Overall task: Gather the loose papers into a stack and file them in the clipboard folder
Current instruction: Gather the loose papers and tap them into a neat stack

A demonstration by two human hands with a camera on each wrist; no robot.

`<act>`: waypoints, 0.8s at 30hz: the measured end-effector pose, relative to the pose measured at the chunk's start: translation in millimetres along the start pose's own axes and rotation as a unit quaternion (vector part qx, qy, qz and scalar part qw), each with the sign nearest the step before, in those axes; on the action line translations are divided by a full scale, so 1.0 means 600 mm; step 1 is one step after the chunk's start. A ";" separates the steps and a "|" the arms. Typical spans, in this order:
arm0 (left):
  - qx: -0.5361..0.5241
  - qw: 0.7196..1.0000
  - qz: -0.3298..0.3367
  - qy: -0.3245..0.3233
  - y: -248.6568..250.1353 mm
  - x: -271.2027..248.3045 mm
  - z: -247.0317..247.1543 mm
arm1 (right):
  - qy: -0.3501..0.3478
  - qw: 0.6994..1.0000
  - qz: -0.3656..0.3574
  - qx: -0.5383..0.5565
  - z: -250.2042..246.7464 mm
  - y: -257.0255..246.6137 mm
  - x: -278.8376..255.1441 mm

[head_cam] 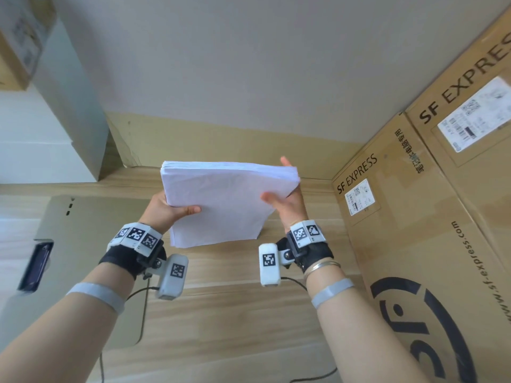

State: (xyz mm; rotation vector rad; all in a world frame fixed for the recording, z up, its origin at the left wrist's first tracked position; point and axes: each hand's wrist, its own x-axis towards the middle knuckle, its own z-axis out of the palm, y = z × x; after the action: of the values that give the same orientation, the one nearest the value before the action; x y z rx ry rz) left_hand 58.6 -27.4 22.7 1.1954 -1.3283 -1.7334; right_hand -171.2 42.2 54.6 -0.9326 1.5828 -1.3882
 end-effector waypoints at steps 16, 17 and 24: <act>0.082 0.996 -0.027 0.032 -0.059 0.038 0.009 | 0.031 0.974 0.173 -0.146 0.004 0.092 -0.006; 0.084 0.995 -0.032 0.034 -0.064 0.039 0.008 | 0.023 0.975 0.169 -0.139 0.005 0.092 -0.005; 0.099 0.987 -0.094 0.086 -0.096 0.052 0.013 | 0.040 0.970 0.191 -0.147 0.019 0.125 0.001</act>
State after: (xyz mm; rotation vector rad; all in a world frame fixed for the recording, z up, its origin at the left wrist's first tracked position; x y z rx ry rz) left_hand 41.8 -35.7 -40.7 1.5893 -1.3432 -1.6089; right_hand -162.3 46.2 -20.8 -0.6925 1.9453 -0.9486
